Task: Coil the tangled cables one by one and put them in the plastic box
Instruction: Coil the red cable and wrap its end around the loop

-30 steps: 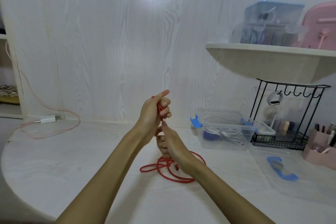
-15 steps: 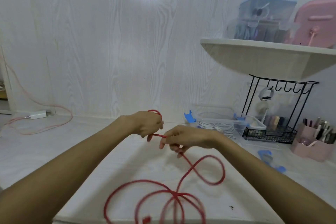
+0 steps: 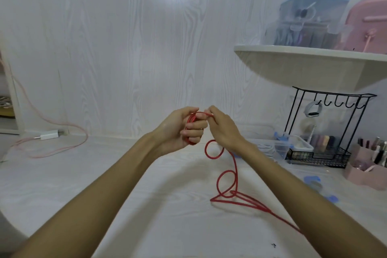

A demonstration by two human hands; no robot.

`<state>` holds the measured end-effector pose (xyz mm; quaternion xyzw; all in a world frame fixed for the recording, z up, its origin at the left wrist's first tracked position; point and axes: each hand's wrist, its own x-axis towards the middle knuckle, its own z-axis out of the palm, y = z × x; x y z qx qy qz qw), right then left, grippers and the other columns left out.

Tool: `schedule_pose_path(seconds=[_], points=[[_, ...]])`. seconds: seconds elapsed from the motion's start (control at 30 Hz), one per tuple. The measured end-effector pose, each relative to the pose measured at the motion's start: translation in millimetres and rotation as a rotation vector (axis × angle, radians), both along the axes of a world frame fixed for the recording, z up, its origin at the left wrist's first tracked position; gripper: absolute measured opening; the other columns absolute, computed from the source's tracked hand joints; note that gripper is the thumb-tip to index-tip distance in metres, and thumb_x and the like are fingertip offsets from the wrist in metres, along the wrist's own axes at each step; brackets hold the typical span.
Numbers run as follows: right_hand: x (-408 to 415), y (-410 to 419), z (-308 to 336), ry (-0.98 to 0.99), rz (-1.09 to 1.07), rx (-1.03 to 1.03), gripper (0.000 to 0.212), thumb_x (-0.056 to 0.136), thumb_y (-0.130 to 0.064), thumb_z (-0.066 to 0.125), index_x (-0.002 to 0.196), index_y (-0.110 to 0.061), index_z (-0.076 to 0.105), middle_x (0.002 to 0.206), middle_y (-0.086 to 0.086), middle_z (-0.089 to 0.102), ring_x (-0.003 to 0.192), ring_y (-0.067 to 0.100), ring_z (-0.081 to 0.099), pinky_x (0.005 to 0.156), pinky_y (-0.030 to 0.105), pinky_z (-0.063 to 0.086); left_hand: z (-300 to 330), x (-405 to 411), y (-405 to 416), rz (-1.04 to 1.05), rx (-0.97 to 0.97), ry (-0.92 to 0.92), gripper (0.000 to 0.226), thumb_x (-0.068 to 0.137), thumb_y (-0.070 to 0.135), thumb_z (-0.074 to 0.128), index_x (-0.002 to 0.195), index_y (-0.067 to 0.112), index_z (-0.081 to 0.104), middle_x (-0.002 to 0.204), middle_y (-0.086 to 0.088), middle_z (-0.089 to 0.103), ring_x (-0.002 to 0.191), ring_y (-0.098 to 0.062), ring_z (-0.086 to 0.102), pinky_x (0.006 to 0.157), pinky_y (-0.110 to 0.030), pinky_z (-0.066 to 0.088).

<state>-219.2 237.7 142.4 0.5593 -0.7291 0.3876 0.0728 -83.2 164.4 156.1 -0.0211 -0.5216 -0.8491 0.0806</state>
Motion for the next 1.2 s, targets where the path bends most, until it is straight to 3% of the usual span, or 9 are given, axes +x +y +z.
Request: schedule_pose_path(seconds=[0.13,0.27,0.37,0.53,0.67,0.8,0.87,1.0,1.2], points=[[17.7,-16.7,-18.6,-0.271,-0.062,-0.086,0.024,0.100,-0.019,0.035,0.095,-0.002,0.051,0.087,0.014,0.061,0.080,0.030,0.056,0.072,0.044,0.044,2.0,-13.3,7.7,0.207,0.164,0.119,0.032,0.097,0.017,0.026,0.070,0.015,0.041,0.049,0.006,0.029,0.034,-0.006,0.027,0.040,-0.018,0.035],[37.4,-25.5,-36.9,-0.383,-0.067,0.033,0.023,0.101,-0.024,0.033,0.092,-0.013,0.051,0.092,0.004,0.059,0.083,0.021,0.056,0.071,0.032,0.042,4.7,-25.3,3.4,0.529,0.376,0.249,0.028,0.099,0.010,0.031,0.076,0.013,0.047,0.055,0.003,0.045,0.041,-0.007,0.045,0.052,-0.019,0.047],[48.0,-22.0,-42.1,-0.440,0.051,0.183,0.021,0.099,-0.020,0.035,0.096,-0.017,0.055,0.092,0.000,0.057,0.074,0.013,0.052,0.061,0.019,0.039,-0.9,-29.5,-5.6,0.709,0.355,0.277,0.023,0.102,0.008,0.029,0.093,0.007,0.050,0.079,-0.009,0.064,0.068,-0.017,0.067,0.071,-0.030,0.054],[47.0,-5.3,-32.4,-0.630,0.201,0.493,0.023,0.095,-0.011,0.046,0.111,-0.005,0.062,0.066,-0.001,0.045,0.053,0.008,0.040,0.047,0.015,0.037,-31.7,-24.3,-25.7,0.947,-0.755,-0.048,0.032,0.104,0.017,0.019,0.118,0.008,0.047,0.094,0.001,0.072,0.085,-0.004,0.068,0.088,-0.023,0.044],[37.4,8.1,-15.9,-0.616,0.252,0.777,0.034,0.092,-0.014,0.056,0.121,0.003,0.058,0.062,-0.003,0.044,0.050,0.006,0.037,0.047,0.015,0.035,-51.0,-15.4,-33.4,0.689,-1.447,-0.241,0.029,0.104,0.018,0.025,0.116,0.010,0.051,0.110,-0.002,0.069,0.102,-0.016,0.063,0.085,-0.024,0.044],[28.5,13.6,-1.0,-0.370,0.119,0.975,0.014,0.089,-0.024,0.059,0.091,-0.013,0.068,0.063,-0.004,0.050,0.048,0.006,0.043,0.049,0.016,0.040,-55.3,-13.6,-31.8,0.417,-2.096,-0.428,0.017,0.098,0.014,0.042,0.107,0.010,0.056,0.072,0.009,0.052,0.091,-0.022,0.058,0.074,-0.035,0.046],[15.0,18.1,6.0,-0.348,0.033,0.941,0.012,0.088,-0.023,0.059,0.086,-0.014,0.067,0.062,-0.004,0.051,0.050,0.008,0.044,0.050,0.016,0.042,-50.9,-12.5,-30.2,0.367,-2.007,-0.488,0.027,0.101,0.021,0.032,0.089,0.012,0.054,0.062,0.009,0.039,0.078,-0.020,0.053,0.067,-0.032,0.044],[-9.5,26.9,12.0,-0.463,-0.026,0.811,0.005,0.084,-0.009,0.062,0.086,-0.007,0.065,0.074,0.002,0.061,0.055,0.008,0.056,0.055,0.015,0.053,-34.4,-13.5,-19.4,0.124,-1.179,-0.588,0.047,0.100,0.045,0.030,0.069,0.016,0.049,0.043,0.009,0.031,0.041,-0.010,0.034,0.059,-0.023,0.041],[-22.9,36.2,14.8,-0.592,0.148,0.757,0.016,0.092,-0.013,0.060,0.103,-0.009,0.070,0.092,0.004,0.072,0.065,0.007,0.069,0.055,0.016,0.051,-12.1,-1.9,-14.2,-0.211,-0.862,-0.448,0.039,0.099,0.036,0.043,0.062,0.026,0.046,0.048,0.011,0.024,0.040,-0.006,0.018,0.060,-0.016,0.041]])
